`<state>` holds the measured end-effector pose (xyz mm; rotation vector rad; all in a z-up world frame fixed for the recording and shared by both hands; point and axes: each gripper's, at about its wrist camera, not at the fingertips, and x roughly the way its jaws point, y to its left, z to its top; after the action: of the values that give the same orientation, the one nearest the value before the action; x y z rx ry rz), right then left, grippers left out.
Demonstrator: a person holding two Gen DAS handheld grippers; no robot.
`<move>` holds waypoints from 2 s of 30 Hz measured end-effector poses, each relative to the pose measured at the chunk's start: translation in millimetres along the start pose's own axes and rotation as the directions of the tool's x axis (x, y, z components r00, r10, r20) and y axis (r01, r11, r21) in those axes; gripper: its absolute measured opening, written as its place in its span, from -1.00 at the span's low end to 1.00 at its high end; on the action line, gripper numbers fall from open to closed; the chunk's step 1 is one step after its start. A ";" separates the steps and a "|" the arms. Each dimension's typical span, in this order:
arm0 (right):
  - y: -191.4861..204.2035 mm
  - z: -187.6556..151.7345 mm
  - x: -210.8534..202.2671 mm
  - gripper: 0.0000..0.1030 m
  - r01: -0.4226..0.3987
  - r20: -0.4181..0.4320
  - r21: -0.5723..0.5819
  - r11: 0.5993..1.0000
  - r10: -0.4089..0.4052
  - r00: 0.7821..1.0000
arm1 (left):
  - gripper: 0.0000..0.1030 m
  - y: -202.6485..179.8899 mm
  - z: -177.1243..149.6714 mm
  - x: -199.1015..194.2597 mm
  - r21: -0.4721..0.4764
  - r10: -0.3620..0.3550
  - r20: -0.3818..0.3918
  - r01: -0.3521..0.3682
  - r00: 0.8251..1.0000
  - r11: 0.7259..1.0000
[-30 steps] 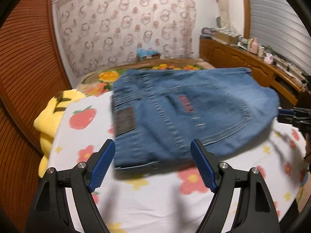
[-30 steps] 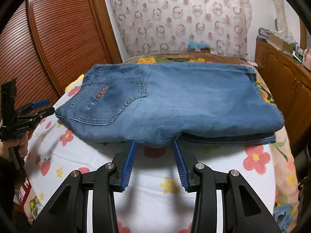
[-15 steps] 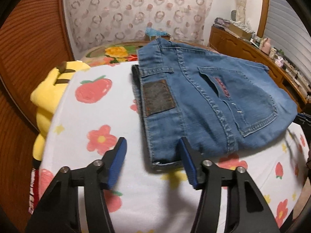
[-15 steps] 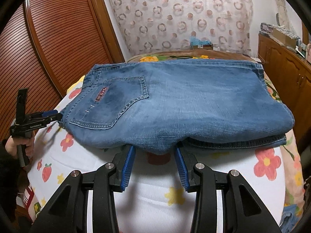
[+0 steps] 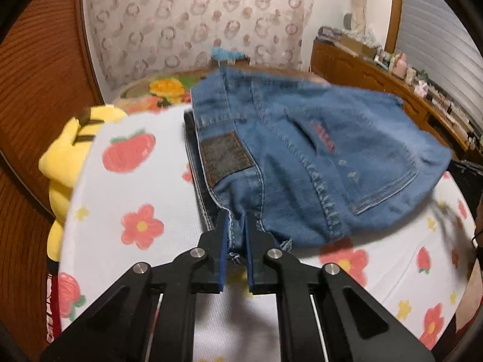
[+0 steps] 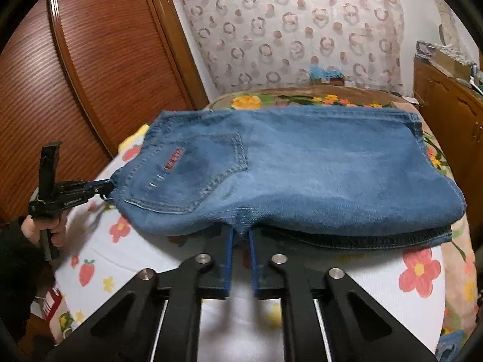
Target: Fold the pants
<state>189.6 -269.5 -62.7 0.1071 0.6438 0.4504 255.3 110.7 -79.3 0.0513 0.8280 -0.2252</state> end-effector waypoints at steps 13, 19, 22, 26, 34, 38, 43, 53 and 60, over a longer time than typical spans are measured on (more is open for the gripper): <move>33.9 11.0 -53.2 -0.95 0.013 0.112 -0.099 0.995 -0.002 0.994 | -0.81 -8.6 48.5 -104.4 0.005 0.036 0.227 -0.038 0.973 0.999; 51.8 -14.9 -78.7 -0.95 -0.009 0.106 -0.126 0.992 0.023 0.994 | -0.81 -4.8 32.9 -145.4 0.000 0.040 0.269 -0.041 0.962 0.999; 56.8 -29.8 -87.6 -0.95 -0.030 0.082 -0.122 0.992 0.041 0.996 | -0.81 -4.5 10.8 -148.6 0.006 0.054 0.247 -0.058 0.968 0.998; 56.5 -49.2 -86.1 -0.95 -0.032 0.031 -0.109 0.993 0.035 0.999 | -0.81 -5.0 -20.0 -139.2 -0.005 0.059 0.195 -0.059 0.979 0.998; 53.6 -61.1 -70.1 -0.95 -0.017 -0.054 -0.081 0.997 0.012 0.998 | -0.81 -18.6 -71.7 -117.4 -0.004 0.076 0.109 -0.076 0.991 0.997; 50.9 -54.0 -67.0 -0.95 -0.016 -0.075 -0.062 0.998 0.012 0.997 | -0.81 -28.3 -80.9 -120.6 0.010 0.081 0.097 -0.082 0.992 0.997; 47.1 -49.7 -74.4 -0.94 -0.014 -0.072 -0.039 0.999 0.011 0.997 | -0.69 -30.9 -84.4 -132.5 0.022 0.086 0.107 -0.089 0.991 0.996; 34.0 -52.2 -100.5 -0.85 0.066 0.002 -0.016 0.998 -0.066 0.998 | 0.52 -62.0 -63.3 -135.8 0.062 0.025 0.162 -0.035 0.986 0.997; 6.6 -52.0 -92.7 -0.58 0.197 0.024 0.020 0.980 -0.197 0.980 | 0.52 -86.5 -48.2 -95.7 0.040 -0.050 0.145 0.044 0.988 0.998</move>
<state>90.4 -306.3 -51.2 0.0645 0.6264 0.2519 138.9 49.9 -38.0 0.0496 0.6802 -0.2856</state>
